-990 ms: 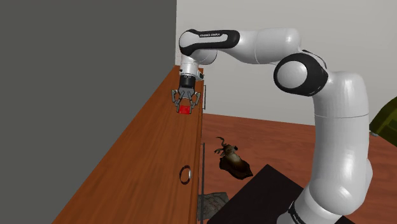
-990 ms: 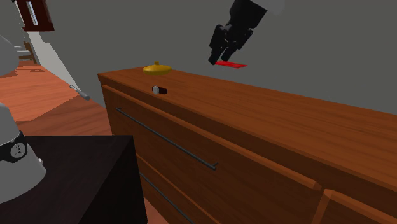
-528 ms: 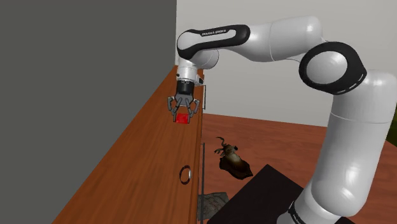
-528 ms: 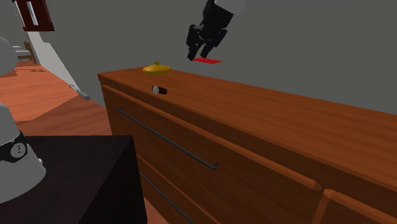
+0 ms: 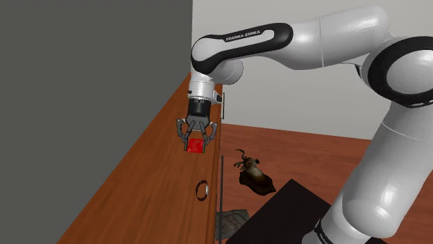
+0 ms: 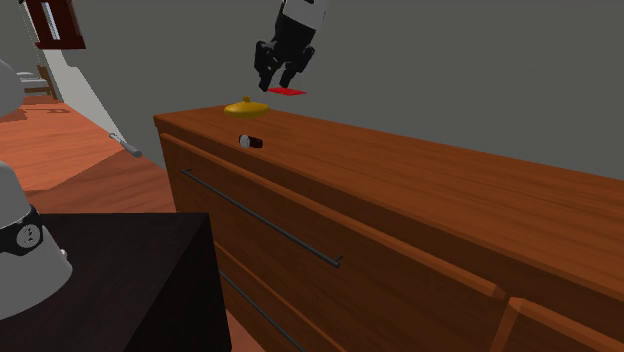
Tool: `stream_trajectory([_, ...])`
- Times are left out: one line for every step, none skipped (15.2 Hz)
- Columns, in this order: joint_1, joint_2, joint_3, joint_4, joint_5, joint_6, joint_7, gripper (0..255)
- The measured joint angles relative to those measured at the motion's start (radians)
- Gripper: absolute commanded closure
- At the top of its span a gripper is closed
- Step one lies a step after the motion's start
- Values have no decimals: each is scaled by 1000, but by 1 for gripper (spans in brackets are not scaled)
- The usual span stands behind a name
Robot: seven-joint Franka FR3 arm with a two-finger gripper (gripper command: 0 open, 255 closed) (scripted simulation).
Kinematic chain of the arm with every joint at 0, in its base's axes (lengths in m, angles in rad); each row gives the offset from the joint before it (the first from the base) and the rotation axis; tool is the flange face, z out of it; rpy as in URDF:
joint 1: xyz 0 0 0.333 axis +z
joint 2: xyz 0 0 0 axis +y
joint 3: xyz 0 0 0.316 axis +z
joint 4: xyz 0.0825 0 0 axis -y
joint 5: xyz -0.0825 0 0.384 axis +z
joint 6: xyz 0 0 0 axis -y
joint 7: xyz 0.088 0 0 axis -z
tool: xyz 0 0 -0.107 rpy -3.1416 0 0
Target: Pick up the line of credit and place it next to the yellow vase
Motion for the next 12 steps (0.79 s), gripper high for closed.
stream_trajectory([10, -12, 10, -10, 9, 7, 15, 255])
stream_trajectory([19, -34, 18, -41, 20, 22, 23, 255])
stream_trajectory([29, -56, 28, -72, 32, 38, 32, 255])
stream_trajectory([39, -74, 39, -92, 44, 50, 45, 255])
stream_trajectory([53, -91, 53, -118, 58, 69, 60, 255])
stream_trajectory([64, -110, 64, -137, 71, 79, 75, 255])
stream_trajectory([73, -122, 74, -146, 80, 86, 88, 255])
stream_trajectory([82, -136, 83, -167, 91, 99, 96, 255])
stream_trajectory([95, -149, 97, -187, 105, 117, 110, 255])
stream_trajectory([108, -162, 110, -199, 117, 128, 127, 255])
stream_trajectory([119, -175, 122, -208, 129, 136, 144, 255])
stream_trajectory([132, -174, 137, -206, 137, 149, 165, 255])
